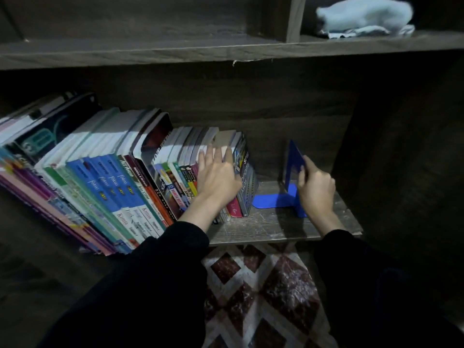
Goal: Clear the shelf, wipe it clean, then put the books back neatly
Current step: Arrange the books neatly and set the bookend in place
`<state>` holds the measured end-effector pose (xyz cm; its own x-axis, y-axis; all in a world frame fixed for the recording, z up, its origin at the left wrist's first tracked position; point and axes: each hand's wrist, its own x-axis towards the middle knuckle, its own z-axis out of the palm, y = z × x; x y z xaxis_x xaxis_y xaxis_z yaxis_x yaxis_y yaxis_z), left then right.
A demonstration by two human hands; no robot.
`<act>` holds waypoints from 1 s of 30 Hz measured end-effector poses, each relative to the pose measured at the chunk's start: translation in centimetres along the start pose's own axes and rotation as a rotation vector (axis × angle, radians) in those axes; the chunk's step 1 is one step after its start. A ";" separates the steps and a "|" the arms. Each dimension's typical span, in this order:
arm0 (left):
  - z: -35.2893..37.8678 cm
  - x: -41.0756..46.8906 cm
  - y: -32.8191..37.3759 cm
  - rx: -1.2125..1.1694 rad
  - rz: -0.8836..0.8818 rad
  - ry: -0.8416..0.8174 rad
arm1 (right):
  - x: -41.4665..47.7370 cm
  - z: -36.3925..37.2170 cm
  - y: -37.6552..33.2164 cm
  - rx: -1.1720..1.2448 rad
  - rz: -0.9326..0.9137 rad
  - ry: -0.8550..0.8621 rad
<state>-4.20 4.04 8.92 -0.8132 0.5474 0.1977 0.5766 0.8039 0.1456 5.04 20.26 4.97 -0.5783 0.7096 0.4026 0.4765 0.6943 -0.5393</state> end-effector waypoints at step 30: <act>-1.0 1.5 0.7 0.132 0.049 0.214 | -1.7 3.6 -3.1 0.386 -0.012 -0.286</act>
<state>-4.92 5.20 10.33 -0.7410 0.5365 0.4037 0.5884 0.8085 0.0055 2.12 16.50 3.29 -0.7672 0.6026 0.2198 0.2193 0.5684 -0.7930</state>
